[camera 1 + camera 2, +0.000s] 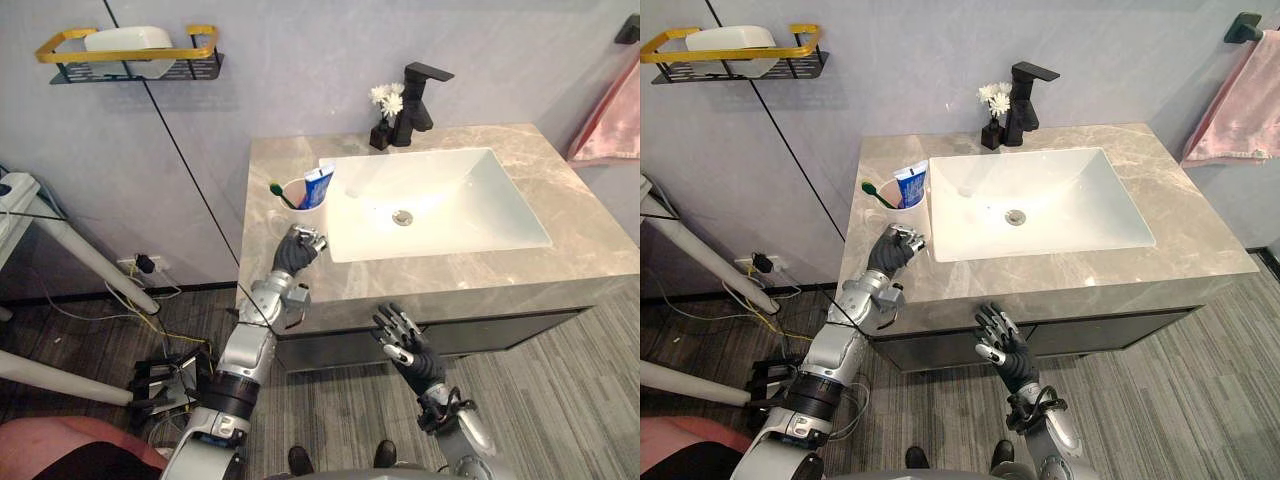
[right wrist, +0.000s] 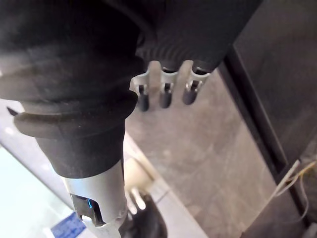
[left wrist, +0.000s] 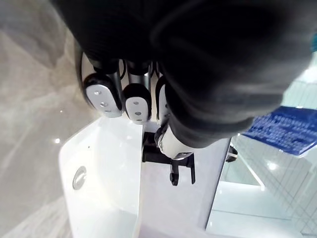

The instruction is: Organize washtable

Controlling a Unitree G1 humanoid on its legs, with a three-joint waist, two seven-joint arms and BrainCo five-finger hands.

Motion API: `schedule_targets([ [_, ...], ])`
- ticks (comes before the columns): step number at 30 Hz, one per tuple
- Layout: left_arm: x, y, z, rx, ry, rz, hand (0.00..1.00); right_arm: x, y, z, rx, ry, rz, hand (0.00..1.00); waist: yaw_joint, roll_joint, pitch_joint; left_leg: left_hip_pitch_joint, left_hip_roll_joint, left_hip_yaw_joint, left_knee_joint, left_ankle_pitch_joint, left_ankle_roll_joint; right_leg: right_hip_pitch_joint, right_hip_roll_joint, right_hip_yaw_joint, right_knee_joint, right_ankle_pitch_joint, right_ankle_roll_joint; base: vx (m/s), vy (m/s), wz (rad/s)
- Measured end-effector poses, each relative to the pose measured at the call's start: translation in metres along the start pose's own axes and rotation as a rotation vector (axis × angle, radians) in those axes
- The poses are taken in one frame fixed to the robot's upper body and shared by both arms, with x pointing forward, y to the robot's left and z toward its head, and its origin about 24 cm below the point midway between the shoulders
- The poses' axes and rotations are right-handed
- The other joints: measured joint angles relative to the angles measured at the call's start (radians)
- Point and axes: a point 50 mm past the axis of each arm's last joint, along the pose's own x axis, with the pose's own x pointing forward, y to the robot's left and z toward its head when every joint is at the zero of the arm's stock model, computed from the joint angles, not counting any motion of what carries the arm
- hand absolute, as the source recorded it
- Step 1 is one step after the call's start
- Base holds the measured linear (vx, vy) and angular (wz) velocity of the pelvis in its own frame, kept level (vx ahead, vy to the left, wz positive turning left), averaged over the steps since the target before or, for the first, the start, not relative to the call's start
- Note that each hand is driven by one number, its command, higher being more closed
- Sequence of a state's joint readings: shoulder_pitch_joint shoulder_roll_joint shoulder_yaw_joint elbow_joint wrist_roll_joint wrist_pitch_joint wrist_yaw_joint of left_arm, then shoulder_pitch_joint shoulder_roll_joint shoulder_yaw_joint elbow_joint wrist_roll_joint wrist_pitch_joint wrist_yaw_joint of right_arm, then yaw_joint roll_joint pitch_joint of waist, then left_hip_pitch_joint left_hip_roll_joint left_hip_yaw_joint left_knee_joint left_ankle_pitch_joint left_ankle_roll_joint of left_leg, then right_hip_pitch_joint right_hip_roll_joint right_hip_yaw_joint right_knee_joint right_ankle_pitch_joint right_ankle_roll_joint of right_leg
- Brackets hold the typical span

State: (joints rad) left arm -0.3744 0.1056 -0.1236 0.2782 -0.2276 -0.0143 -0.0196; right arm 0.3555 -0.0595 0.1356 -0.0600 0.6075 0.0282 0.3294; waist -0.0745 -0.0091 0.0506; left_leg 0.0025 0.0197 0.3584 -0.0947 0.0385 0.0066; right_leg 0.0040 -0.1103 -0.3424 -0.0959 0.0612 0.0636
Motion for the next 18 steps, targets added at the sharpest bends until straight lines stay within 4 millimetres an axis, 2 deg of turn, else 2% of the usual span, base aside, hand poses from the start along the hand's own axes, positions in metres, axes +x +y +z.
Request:
schedule_targets([
  [5, 0.005, 0.01, -0.003, 0.0, 0.033, 0.033, 1.0, -0.003, -0.002, -0.001, -0.007, 0.012, -0.006, 0.0, -0.002, -0.002, 0.0, -0.005, 0.002, 0.006, 0.0, 0.0, 0.0, -0.009, 0.002, 0.008, -0.001, 0.003, -0.004, 0.0, 0.0, -0.05],
  [18, 0.009, 0.015, -0.005, 0.005, 0.05, 0.051, 1.0, -0.009, -0.006, -0.003, -0.012, 0.03, -0.022, 0.0, -0.017, -0.022, 0.0, -0.005, 0.003, 0.01, 0.0, 0.0, 0.0, -0.011, 0.003, 0.015, -0.005, 0.005, -0.005, 0.0, 0.0, 0.0],
])
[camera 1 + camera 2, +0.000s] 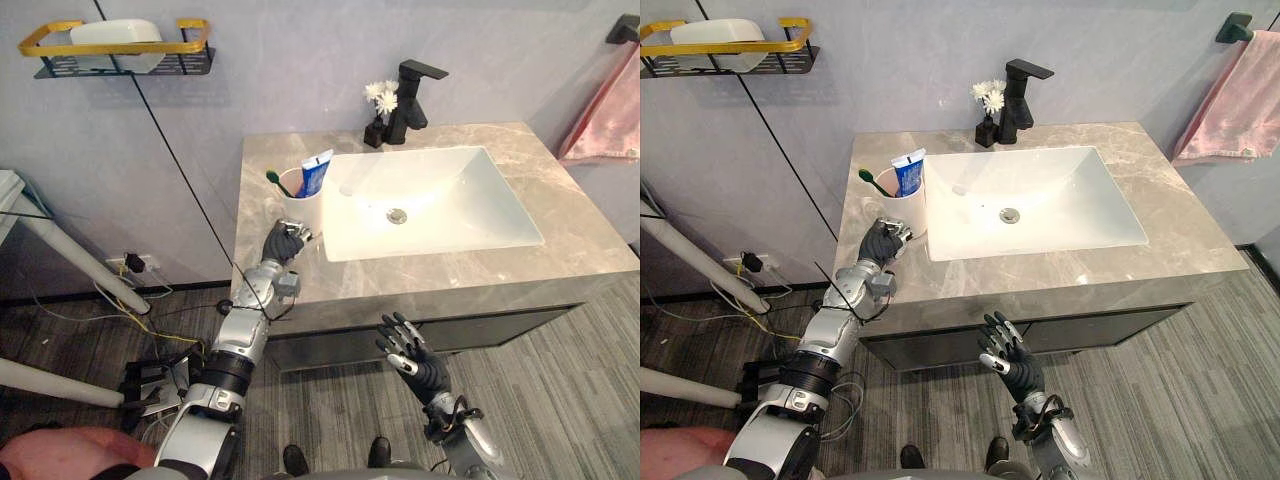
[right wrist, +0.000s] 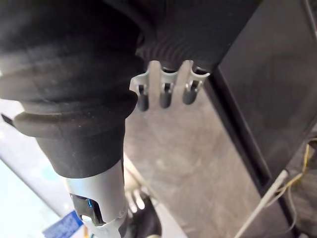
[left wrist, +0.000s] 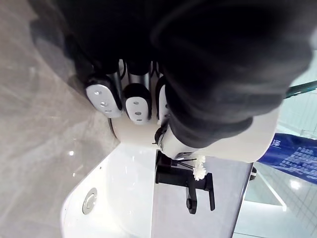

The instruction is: Organize washtable

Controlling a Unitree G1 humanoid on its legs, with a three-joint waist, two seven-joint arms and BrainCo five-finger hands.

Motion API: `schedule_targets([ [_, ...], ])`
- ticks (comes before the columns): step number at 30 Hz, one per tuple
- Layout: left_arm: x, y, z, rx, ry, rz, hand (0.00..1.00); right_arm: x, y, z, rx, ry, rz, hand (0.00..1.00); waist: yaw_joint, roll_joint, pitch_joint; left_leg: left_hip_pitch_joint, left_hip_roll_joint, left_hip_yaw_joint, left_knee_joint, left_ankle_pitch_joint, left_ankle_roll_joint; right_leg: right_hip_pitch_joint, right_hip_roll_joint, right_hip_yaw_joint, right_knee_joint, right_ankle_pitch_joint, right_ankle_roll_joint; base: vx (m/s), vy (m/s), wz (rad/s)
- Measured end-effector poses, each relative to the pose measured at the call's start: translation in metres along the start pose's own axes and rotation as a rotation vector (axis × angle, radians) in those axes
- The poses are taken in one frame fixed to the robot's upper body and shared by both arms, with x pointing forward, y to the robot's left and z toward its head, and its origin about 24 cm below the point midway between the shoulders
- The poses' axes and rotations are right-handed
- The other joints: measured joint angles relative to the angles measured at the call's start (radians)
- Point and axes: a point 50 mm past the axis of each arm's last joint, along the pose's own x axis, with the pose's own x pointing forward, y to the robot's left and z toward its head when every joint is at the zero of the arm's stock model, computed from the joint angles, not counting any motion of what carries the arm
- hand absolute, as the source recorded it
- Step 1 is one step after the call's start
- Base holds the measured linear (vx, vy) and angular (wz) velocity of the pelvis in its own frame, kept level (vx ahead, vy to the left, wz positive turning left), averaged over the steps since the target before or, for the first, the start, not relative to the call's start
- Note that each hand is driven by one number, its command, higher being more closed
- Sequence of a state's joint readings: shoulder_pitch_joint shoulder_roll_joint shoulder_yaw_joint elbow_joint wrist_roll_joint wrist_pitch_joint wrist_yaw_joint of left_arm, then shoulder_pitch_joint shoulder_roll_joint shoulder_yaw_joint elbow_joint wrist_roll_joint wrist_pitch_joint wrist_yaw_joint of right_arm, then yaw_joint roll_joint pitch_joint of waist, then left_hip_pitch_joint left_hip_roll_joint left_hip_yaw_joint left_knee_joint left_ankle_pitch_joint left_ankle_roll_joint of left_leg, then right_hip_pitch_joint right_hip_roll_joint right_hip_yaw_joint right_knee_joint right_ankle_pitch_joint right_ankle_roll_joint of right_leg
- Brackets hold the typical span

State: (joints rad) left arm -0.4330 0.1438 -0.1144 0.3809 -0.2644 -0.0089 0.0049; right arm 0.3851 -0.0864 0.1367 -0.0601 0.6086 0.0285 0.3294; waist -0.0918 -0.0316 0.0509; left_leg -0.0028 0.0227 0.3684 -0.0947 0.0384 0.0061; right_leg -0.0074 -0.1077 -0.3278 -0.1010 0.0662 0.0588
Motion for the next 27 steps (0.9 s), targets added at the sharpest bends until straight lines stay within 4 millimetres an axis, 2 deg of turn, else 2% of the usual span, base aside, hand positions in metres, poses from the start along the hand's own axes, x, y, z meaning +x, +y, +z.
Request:
schedule_targets([
  [7, 0.009, 0.005, 0.003, 0.0, 0.004, 0.042, 1.0, -0.001, 0.0, -0.002, 0.002, 0.006, -0.002, 0.0, 0.0, -0.005, 0.002, -0.002, 0.001, 0.007, 0.0, 0.0, 0.0, -0.006, 0.001, 0.007, 0.0, 0.003, -0.001, 0.0, 0.001, -0.03],
  [13, 0.021, 0.023, 0.015, 0.012, -0.005, 0.13, 1.0, -0.003, 0.004, -0.006, 0.001, 0.028, 0.016, 0.0, -0.006, -0.014, 0.006, -0.007, 0.002, 0.027, 0.0, 0.0, 0.0, -0.016, 0.001, 0.028, 0.002, 0.011, -0.002, 0.0, 0.003, -0.09],
  [27, 0.021, 0.023, 0.015, 0.006, -0.009, 0.129, 1.0, -0.002, 0.004, -0.005, 0.009, 0.023, 0.017, 0.0, -0.004, -0.019, 0.008, -0.007, -0.001, 0.013, 0.0, 0.001, 0.001, -0.008, -0.001, 0.015, 0.003, 0.011, -0.002, 0.0, 0.0, 0.02],
])
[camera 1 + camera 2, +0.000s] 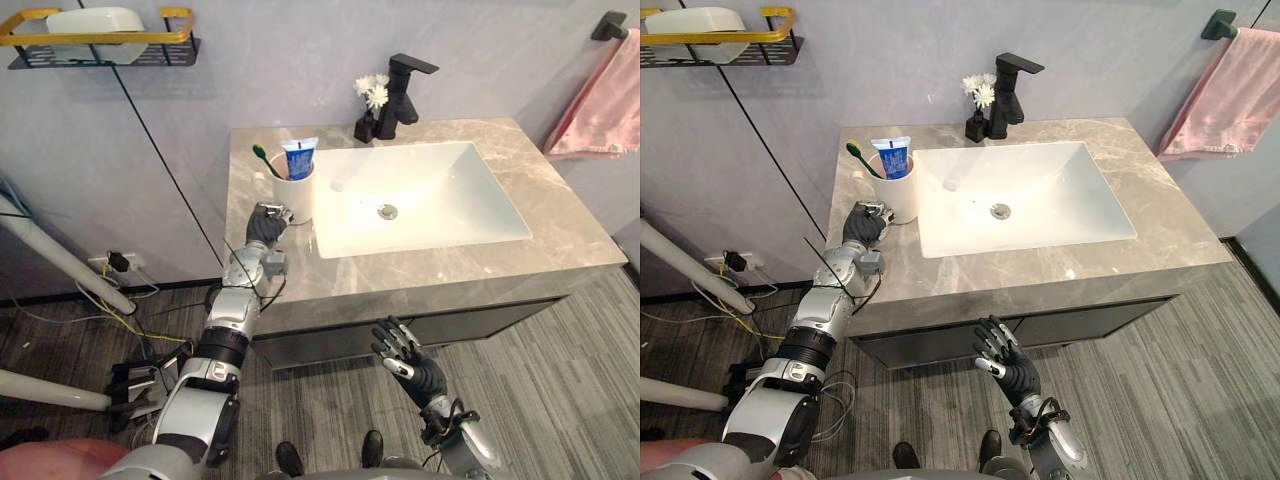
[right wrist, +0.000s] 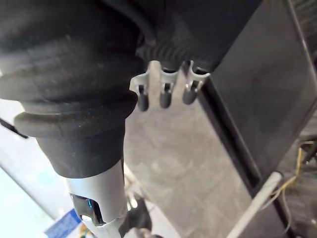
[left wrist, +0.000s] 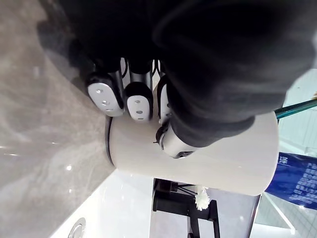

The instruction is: Organize washtable

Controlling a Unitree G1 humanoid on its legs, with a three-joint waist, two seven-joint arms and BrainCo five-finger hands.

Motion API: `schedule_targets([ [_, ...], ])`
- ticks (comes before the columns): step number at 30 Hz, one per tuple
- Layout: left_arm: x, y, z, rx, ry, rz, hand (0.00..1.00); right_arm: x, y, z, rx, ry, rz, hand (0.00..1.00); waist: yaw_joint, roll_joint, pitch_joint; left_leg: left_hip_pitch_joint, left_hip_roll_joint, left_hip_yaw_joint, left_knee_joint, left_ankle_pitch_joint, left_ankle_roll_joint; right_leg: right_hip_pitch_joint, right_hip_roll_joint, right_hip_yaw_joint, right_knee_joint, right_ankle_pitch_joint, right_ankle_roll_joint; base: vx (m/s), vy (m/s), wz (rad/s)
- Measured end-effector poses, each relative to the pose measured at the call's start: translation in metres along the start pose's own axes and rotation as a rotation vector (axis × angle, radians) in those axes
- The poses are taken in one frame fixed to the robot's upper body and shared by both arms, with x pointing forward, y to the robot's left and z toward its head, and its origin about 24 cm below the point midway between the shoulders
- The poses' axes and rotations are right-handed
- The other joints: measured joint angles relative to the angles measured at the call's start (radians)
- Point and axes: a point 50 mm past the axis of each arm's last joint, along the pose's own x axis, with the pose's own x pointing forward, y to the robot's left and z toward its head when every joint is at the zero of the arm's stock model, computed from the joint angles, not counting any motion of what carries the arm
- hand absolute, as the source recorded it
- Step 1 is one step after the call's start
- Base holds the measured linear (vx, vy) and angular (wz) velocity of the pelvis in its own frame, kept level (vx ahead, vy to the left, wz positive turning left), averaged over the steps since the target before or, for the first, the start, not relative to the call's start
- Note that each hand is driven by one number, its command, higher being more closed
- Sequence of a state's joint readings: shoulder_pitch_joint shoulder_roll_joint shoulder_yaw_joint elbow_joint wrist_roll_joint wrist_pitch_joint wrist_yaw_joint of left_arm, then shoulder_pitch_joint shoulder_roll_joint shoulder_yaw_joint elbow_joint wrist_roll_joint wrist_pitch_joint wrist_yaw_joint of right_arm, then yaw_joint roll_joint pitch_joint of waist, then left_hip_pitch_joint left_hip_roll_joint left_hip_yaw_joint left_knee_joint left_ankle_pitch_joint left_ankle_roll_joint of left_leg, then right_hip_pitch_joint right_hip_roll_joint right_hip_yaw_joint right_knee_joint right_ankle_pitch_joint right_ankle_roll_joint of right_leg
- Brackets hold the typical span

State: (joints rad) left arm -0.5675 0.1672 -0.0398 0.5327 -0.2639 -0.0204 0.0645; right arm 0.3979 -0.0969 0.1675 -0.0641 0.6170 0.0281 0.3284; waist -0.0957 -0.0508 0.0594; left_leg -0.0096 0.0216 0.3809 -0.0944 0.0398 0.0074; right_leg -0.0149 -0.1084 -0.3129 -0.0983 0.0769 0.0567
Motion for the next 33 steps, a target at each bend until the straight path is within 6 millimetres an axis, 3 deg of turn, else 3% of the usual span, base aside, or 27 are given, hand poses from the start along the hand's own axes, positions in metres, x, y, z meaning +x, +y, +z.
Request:
schedule_targets([
  [9, -0.026, -0.027, -0.017, -0.004, 0.005, -0.144, 1.0, 0.007, 0.003, 0.004, 0.001, -0.021, 0.009, 0.0, 0.008, 0.002, -0.001, 0.008, -0.004, -0.023, 0.0, 0.001, 0.001, 0.015, -0.004, -0.022, 0.0, -0.001, 0.001, -0.01, 0.007, 0.08],
  [17, -0.041, -0.051, -0.032, -0.001, 0.048, -0.282, 1.0, 0.009, 0.001, 0.005, 0.0, -0.021, -0.004, 0.0, 0.022, 0.033, -0.021, 0.016, -0.007, -0.038, 0.0, 0.002, 0.002, 0.029, -0.007, -0.04, 0.0, -0.003, 0.004, 0.0, 0.007, 0.05],
  [33, -0.045, -0.071, -0.03, 0.024, 0.042, -0.366, 1.0, 0.007, -0.004, -0.003, 0.017, 0.02, -0.028, 0.0, -0.001, 0.038, -0.038, 0.021, -0.007, -0.028, 0.0, 0.002, 0.001, 0.029, -0.007, -0.03, 0.0, -0.003, 0.004, 0.0, 0.001, -0.02],
])
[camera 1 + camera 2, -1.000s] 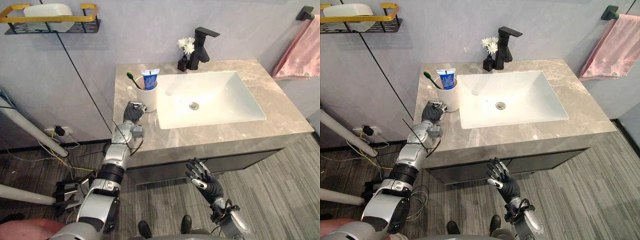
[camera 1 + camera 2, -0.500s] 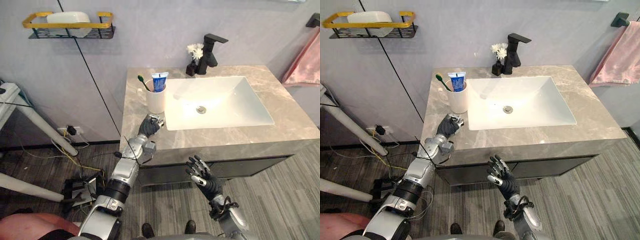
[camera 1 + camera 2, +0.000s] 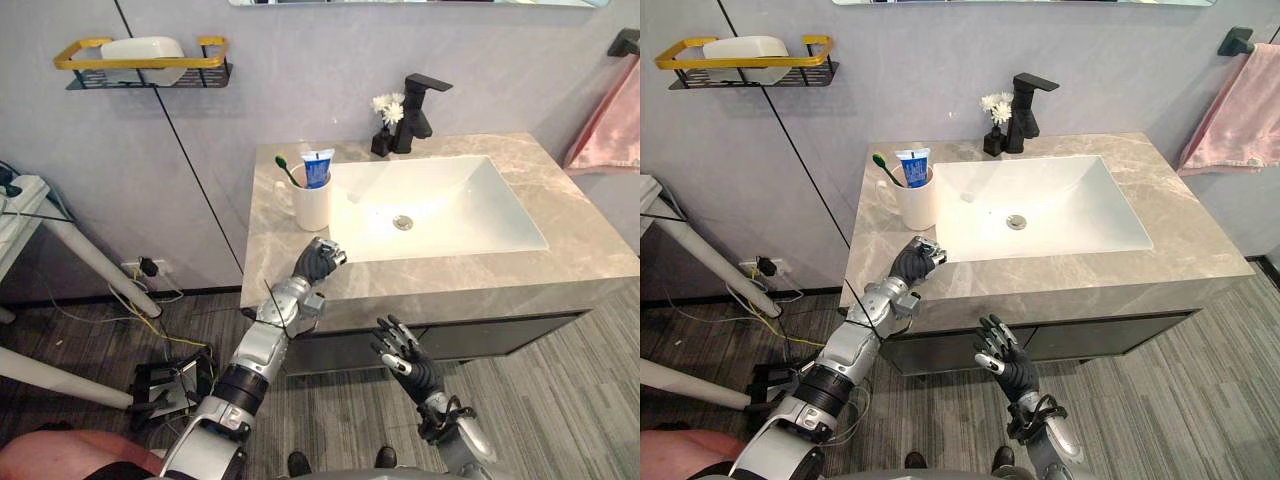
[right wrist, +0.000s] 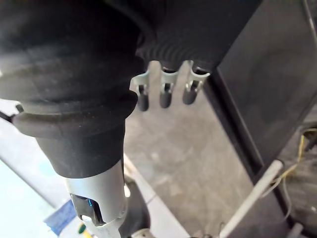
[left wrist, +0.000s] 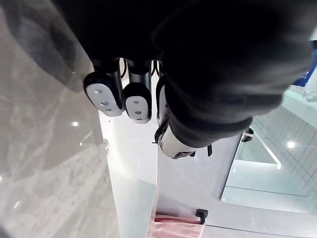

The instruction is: Organize washtable

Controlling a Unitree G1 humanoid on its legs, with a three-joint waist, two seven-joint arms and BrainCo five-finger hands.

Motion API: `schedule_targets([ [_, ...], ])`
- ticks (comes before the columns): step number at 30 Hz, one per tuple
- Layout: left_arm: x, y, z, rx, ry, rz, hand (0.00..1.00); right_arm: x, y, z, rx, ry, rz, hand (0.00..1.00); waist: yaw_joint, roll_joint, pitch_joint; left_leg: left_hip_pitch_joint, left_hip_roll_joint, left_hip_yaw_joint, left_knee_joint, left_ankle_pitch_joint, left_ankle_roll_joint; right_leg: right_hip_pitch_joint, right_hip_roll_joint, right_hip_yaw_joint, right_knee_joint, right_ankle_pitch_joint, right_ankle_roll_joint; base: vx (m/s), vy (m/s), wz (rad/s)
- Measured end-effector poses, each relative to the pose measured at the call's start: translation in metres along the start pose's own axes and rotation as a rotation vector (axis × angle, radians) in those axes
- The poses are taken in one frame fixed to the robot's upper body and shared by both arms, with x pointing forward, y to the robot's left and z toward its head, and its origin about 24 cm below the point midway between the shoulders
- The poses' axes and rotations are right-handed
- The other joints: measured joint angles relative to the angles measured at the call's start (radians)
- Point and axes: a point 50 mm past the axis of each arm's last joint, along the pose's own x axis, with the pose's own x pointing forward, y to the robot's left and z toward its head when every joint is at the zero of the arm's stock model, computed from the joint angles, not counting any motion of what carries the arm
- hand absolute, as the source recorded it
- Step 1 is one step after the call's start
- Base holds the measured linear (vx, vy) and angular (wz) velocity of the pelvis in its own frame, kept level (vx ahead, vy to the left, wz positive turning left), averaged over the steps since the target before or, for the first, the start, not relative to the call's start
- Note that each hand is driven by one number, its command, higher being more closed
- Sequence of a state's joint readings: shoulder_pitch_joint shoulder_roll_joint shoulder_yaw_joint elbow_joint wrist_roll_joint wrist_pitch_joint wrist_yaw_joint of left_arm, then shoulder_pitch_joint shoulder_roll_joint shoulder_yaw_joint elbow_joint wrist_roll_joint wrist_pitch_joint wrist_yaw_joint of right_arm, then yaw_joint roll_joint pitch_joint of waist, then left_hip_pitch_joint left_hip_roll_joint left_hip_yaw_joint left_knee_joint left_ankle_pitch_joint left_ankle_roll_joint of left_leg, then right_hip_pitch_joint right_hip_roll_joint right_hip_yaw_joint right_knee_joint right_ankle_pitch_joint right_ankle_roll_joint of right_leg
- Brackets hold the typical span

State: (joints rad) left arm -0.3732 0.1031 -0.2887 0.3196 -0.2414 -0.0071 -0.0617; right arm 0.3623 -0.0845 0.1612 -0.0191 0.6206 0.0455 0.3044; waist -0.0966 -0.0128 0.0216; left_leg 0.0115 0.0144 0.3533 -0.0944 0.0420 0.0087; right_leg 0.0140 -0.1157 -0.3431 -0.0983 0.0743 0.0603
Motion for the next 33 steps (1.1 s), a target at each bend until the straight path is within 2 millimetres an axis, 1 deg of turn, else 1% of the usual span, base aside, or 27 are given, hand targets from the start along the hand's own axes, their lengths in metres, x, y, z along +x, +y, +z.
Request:
schedule_targets([
  [5, 0.004, -0.006, 0.005, 0.016, -0.012, -0.029, 1.0, -0.004, -0.002, -0.003, 0.013, 0.007, -0.018, 0.0, -0.001, 0.0, 0.0, 0.001, 0.002, 0.012, 0.0, -0.001, -0.001, -0.006, 0.002, 0.015, 0.0, 0.0, 0.0, 0.0, 0.0, -0.07],
  [11, 0.014, -0.006, 0.021, 0.059, -0.057, -0.04, 1.0, -0.005, -0.004, -0.002, 0.011, 0.006, -0.025, 0.0, -0.003, 0.001, 0.0, -0.018, 0.003, 0.041, 0.0, -0.002, -0.002, -0.041, 0.003, 0.044, 0.0, 0.009, -0.001, -0.01, 0.001, -0.15],
  [15, 0.016, -0.004, 0.023, 0.066, -0.06, -0.031, 1.0, -0.005, -0.004, -0.002, 0.011, 0.006, -0.026, 0.0, -0.008, 0.0, 0.0, -0.025, 0.003, 0.054, 0.0, -0.002, -0.001, -0.055, 0.003, 0.052, 0.0, 0.014, -0.001, 0.02, 0.0, -0.1],
  [17, 0.02, -0.002, 0.025, 0.075, -0.054, -0.019, 1.0, -0.005, -0.005, -0.002, 0.01, 0.004, -0.029, 0.0, -0.01, 0.0, 0.0, -0.032, 0.003, 0.054, 0.0, -0.002, -0.001, -0.062, 0.003, 0.057, 0.0, 0.015, -0.002, 0.01, -0.003, -0.04],
  [22, 0.026, 0.006, 0.038, 0.104, -0.086, 0.011, 1.0, -0.007, -0.01, 0.003, 0.005, -0.014, -0.054, 0.0, -0.01, -0.002, 0.003, -0.039, 0.003, 0.06, 0.0, -0.002, -0.001, -0.073, 0.003, 0.066, 0.0, 0.018, -0.002, 0.0, -0.002, -0.04],
  [28, 0.026, 0.016, 0.039, 0.101, -0.085, 0.046, 1.0, -0.007, -0.011, 0.003, 0.005, -0.015, -0.063, 0.0, -0.015, -0.006, 0.013, -0.051, 0.003, 0.063, 0.0, -0.002, -0.001, -0.087, 0.004, 0.07, 0.0, 0.02, -0.003, 0.0, 0.0, 0.0],
  [30, 0.026, 0.021, 0.039, 0.103, -0.081, 0.061, 1.0, -0.007, -0.011, 0.003, 0.004, -0.015, -0.063, 0.0, -0.024, -0.011, 0.021, -0.051, 0.003, 0.063, 0.0, -0.002, -0.001, -0.087, 0.003, 0.07, 0.0, 0.021, -0.003, 0.0, 0.0, 0.0],
  [33, 0.027, 0.028, 0.045, 0.099, -0.096, 0.084, 1.0, -0.006, -0.01, 0.004, 0.002, -0.02, -0.059, 0.0, -0.025, -0.018, 0.04, -0.052, 0.003, 0.064, 0.0, -0.002, -0.001, -0.089, 0.004, 0.071, 0.0, 0.021, -0.003, 0.0, 0.0, 0.0],
])
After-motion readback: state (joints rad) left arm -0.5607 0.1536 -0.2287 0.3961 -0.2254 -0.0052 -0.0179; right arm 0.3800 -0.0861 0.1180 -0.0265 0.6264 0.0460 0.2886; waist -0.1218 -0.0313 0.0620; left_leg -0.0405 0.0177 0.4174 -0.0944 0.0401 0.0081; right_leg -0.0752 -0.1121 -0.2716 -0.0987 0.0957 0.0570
